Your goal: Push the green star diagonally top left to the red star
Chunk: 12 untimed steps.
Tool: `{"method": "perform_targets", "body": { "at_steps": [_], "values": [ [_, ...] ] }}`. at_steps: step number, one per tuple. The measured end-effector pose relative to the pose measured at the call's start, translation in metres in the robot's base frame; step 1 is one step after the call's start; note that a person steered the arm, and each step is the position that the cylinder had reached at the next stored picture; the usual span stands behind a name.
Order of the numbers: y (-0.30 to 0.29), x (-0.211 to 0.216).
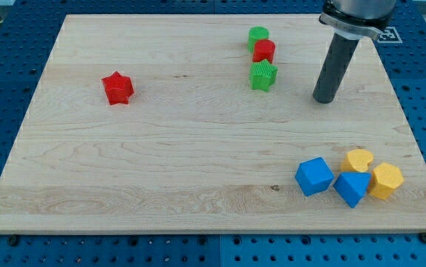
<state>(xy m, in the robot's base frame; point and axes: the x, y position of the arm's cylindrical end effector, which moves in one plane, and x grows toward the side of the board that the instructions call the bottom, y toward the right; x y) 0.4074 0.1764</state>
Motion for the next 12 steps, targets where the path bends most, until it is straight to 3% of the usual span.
{"method": "perform_targets", "body": {
  "at_steps": [3,5,7,9,12],
  "values": [
    [-0.017,-0.049],
    [-0.096,-0.03],
    [-0.159,-0.037],
    [-0.146,-0.071],
    [-0.206,-0.075]
  ]
}}
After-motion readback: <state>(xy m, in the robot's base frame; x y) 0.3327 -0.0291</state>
